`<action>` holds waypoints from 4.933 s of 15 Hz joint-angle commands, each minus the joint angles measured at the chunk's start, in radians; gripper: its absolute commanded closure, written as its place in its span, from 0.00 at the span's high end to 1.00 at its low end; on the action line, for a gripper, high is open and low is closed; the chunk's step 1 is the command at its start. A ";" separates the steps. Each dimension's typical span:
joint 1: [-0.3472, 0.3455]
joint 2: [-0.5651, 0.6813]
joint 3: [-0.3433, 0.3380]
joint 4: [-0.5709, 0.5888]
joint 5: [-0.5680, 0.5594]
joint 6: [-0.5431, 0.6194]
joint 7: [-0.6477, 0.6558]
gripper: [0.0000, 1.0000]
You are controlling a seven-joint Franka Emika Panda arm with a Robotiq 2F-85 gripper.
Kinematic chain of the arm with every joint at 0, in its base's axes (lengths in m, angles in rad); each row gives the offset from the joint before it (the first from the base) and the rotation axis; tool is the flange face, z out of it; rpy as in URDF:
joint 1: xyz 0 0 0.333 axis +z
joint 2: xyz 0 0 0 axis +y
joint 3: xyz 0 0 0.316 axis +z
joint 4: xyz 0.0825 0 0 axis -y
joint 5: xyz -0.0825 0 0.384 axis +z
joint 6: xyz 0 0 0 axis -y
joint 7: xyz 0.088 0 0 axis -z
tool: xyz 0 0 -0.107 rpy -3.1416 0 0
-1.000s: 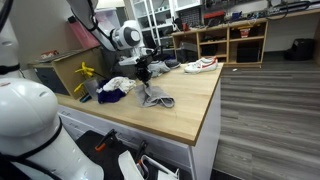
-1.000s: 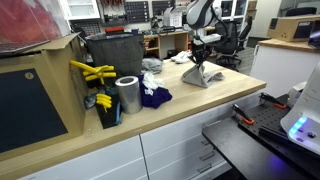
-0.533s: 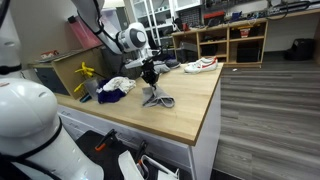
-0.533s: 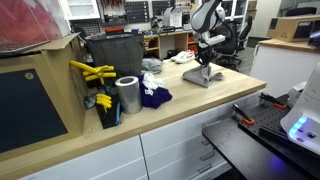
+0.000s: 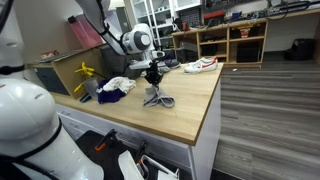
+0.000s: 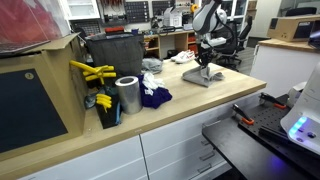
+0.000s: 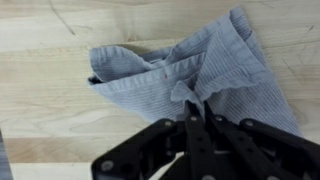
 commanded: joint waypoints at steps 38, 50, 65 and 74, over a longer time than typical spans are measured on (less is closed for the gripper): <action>-0.039 -0.109 -0.116 -0.080 -0.175 0.055 0.098 0.85; 0.050 -0.186 0.031 -0.015 -0.292 -0.016 0.393 0.75; 0.085 -0.042 -0.053 -0.050 -0.320 -0.094 0.478 0.00; 0.125 0.063 -0.066 -0.027 -0.480 -0.075 0.630 0.00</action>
